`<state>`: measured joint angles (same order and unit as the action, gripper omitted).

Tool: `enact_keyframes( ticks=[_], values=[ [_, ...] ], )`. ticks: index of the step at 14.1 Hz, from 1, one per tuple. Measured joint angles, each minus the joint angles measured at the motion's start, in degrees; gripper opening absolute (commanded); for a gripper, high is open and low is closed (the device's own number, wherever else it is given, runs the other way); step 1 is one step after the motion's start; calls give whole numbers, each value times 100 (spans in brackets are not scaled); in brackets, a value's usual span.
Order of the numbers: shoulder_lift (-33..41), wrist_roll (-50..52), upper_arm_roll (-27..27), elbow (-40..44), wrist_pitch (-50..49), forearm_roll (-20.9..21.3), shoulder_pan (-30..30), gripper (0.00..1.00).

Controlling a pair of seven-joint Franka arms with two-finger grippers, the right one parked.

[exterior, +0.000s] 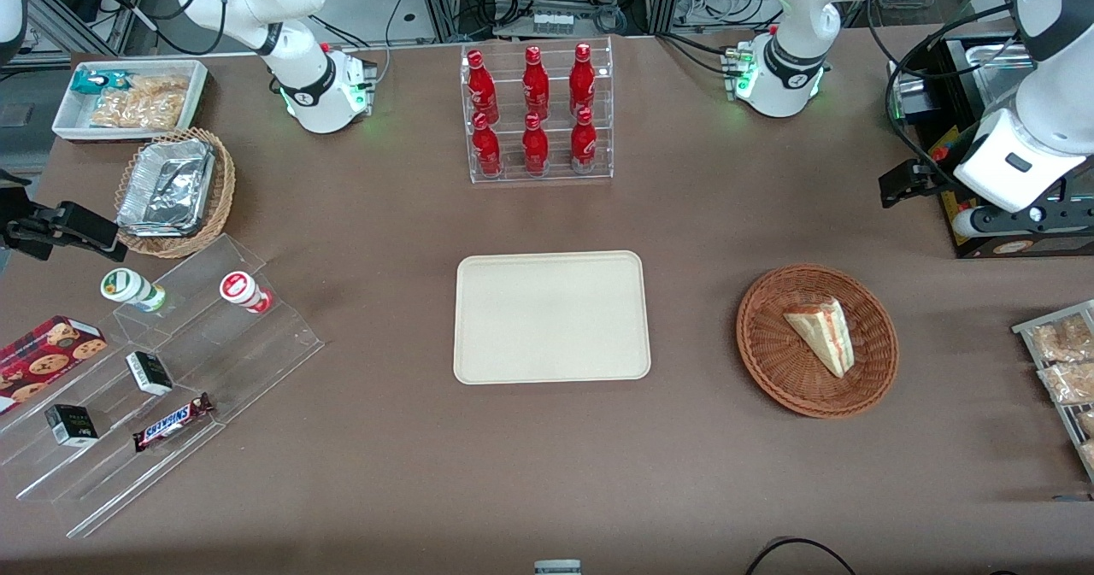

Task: Place sandwich from basket to tray
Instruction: 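Move the left gripper over the wicker basket and lower toward the sandwich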

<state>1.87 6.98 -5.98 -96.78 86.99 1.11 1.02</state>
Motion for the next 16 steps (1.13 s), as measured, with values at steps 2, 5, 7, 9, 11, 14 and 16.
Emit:
enact_keyframes(
  ticks=[2,5,7,9,11,14,16],
  values=[
    [-24,-1,0,0,0,0,0,100],
    [-213,-2,5,-6,31,0,0,100],
    [-512,-2,14,-19,310,1,0,100],
    [-876,-2,22,-43,644,2,1,100],
    [-1196,-2,30,-137,978,2,2,100],
    [-1374,-2,57,-737,1996,3,16,100],
    [-1380,0,64,-1276,2770,3,17,100]
  ],
)
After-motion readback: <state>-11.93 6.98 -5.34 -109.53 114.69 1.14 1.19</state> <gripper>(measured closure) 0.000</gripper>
